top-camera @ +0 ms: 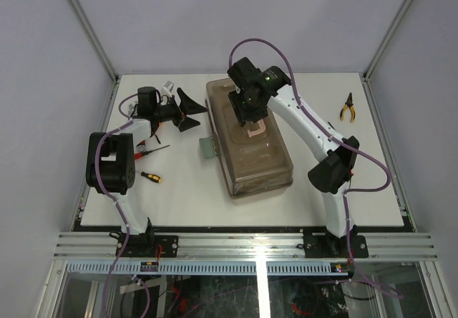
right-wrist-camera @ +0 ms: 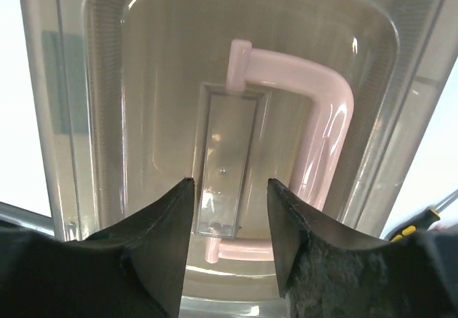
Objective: Pack the tool kit
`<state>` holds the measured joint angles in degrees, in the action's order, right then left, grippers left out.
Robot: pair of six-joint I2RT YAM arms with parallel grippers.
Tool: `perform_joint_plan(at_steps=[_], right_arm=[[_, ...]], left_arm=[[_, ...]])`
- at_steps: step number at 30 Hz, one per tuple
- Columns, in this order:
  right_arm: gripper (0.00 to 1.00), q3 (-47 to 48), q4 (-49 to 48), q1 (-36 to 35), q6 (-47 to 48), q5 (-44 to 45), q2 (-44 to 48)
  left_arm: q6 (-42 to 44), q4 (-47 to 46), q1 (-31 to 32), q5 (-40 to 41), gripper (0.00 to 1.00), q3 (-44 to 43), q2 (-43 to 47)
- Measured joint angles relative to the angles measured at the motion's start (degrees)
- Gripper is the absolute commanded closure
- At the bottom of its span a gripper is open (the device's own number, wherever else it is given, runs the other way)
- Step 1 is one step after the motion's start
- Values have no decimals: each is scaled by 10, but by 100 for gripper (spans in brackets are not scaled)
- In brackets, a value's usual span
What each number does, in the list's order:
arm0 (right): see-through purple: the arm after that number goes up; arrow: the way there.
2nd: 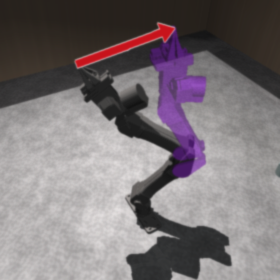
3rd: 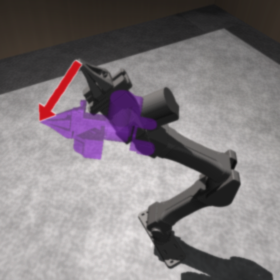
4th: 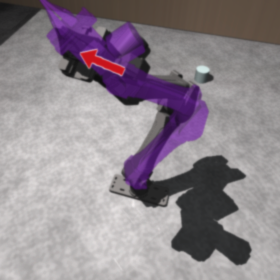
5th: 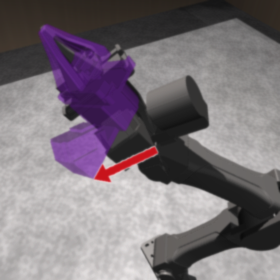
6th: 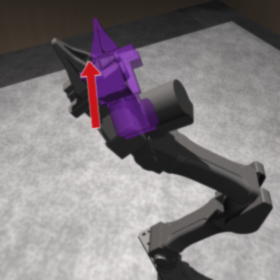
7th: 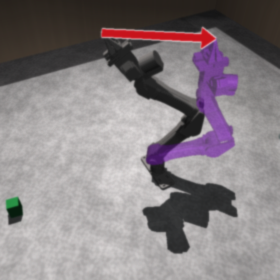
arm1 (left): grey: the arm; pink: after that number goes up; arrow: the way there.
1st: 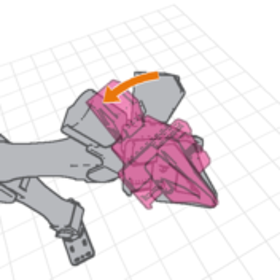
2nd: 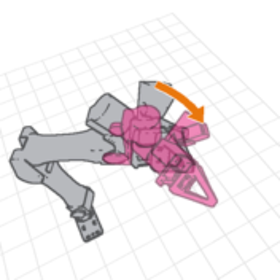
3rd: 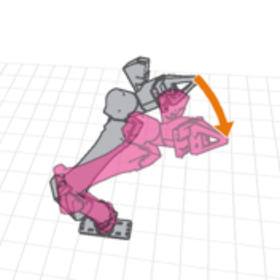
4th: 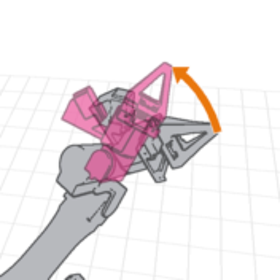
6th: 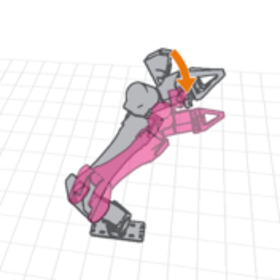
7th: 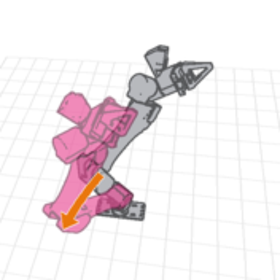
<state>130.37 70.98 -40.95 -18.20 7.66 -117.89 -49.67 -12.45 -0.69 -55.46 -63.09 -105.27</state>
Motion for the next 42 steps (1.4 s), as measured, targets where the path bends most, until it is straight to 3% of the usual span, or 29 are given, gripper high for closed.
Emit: perform_joint_plan(at_steps=[4,5,18,42], right_arm=[[97,5,0,-2,-6,-6,-3],[100,8,2,-2,-5,-5,-3],[100,21,12,10,-18,-22,-7],[100,-36,-33,114,-35,-158,64]], left_arm=[[0,0,0,0,11,0,0],[0,0,0,0,11,0,0],[0,0,0,2,11,0,0],[-6,0,12,5,11,0,0]])
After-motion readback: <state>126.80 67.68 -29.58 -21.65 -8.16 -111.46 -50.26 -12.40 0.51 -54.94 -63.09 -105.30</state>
